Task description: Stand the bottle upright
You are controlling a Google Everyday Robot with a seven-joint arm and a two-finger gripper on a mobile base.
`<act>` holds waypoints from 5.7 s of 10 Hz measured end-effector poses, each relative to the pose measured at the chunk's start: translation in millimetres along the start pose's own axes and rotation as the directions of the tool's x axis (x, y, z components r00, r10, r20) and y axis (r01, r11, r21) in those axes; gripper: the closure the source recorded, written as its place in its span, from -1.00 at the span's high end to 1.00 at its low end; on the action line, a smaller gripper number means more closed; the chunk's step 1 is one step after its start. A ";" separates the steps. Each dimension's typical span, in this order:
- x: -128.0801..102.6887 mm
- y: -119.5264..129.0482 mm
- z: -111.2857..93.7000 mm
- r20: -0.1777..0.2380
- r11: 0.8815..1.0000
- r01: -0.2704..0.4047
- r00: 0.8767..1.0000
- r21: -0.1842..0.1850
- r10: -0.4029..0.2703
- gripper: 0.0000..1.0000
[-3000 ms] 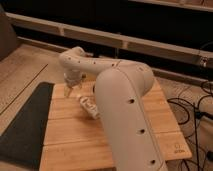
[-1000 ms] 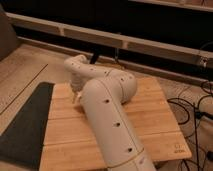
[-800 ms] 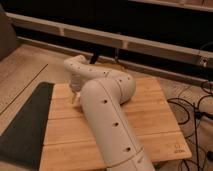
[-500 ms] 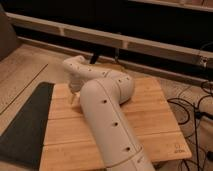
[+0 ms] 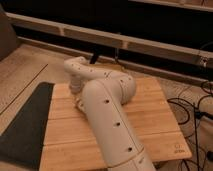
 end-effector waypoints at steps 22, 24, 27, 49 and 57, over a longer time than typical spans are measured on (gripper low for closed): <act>-45.4 48.2 -168.2 0.729 0.939 0.175 0.594 0.296 -0.340 -1.00; -38.5 53.8 -166.3 0.757 0.938 0.195 0.554 0.286 -0.346 -1.00; -40.1 57.2 -167.2 0.756 0.934 0.204 0.548 0.294 -0.358 -1.00; 4.1 18.2 -176.0 0.857 0.926 0.205 0.356 0.319 -0.374 -1.00; 3.1 27.1 -186.5 0.894 0.943 0.193 0.311 0.272 -0.322 0.19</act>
